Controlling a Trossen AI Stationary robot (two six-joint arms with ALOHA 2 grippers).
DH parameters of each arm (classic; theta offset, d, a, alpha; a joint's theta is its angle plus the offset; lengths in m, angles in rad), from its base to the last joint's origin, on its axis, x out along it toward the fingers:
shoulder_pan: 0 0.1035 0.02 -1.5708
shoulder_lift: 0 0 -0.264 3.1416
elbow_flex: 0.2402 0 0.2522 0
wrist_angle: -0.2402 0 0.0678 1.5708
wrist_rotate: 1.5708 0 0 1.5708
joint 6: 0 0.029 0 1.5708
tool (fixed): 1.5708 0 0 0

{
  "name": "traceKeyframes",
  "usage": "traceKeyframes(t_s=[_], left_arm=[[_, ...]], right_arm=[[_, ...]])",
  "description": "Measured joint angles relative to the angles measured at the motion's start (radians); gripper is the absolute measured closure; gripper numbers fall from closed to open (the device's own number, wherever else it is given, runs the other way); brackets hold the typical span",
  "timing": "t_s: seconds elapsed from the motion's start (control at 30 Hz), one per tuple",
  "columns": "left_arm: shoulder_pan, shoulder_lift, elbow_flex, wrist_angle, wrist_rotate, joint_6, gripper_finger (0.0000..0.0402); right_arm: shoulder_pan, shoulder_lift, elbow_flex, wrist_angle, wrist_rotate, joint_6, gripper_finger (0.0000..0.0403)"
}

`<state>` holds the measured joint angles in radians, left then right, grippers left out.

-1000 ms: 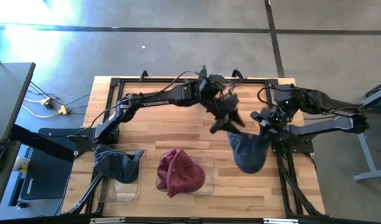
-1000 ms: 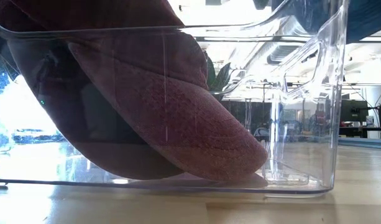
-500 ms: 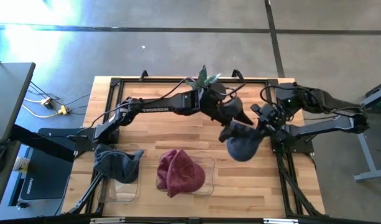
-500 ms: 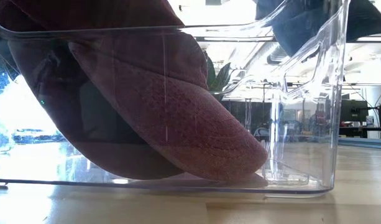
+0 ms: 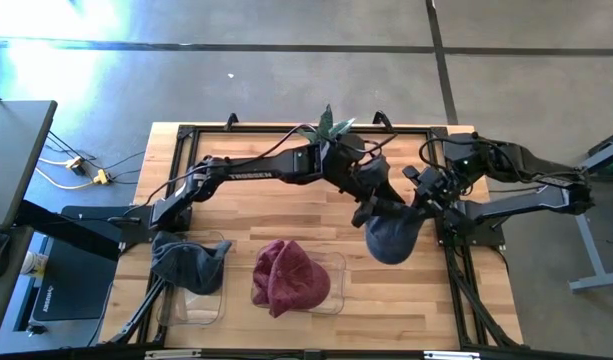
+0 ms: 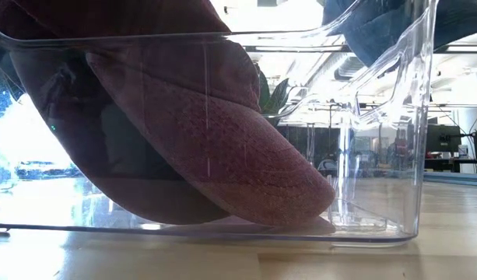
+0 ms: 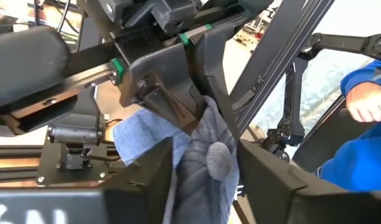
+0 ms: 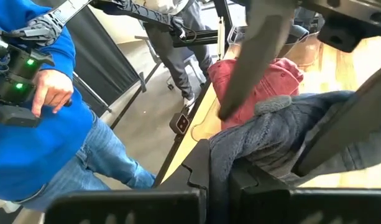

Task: Pick & Place hat
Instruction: Put the blue cap into the left transparent bin

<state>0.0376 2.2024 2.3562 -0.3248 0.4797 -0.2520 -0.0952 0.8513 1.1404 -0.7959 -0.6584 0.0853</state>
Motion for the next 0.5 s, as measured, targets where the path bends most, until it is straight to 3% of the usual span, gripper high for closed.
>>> traceKeyframes(t_s=[0.23,0.37,0.5], left_arm=[[0.0,0.0,0.0,0.0,0.013,0.0,0.0323],[0.0,0.0,0.0,-0.003,0.037,0.013,0.0382],[0.004,-0.004,0.0,-0.026,0.05,0.015,0.038]], right_arm=[[0.0,0.0,-0.001,0.0,0.005,0.002,0.0383],[-0.001,0.0,-0.003,-0.016,0.066,0.043,0.0363],[-0.021,-0.005,-0.001,-0.007,0.061,0.072,0.0312]])
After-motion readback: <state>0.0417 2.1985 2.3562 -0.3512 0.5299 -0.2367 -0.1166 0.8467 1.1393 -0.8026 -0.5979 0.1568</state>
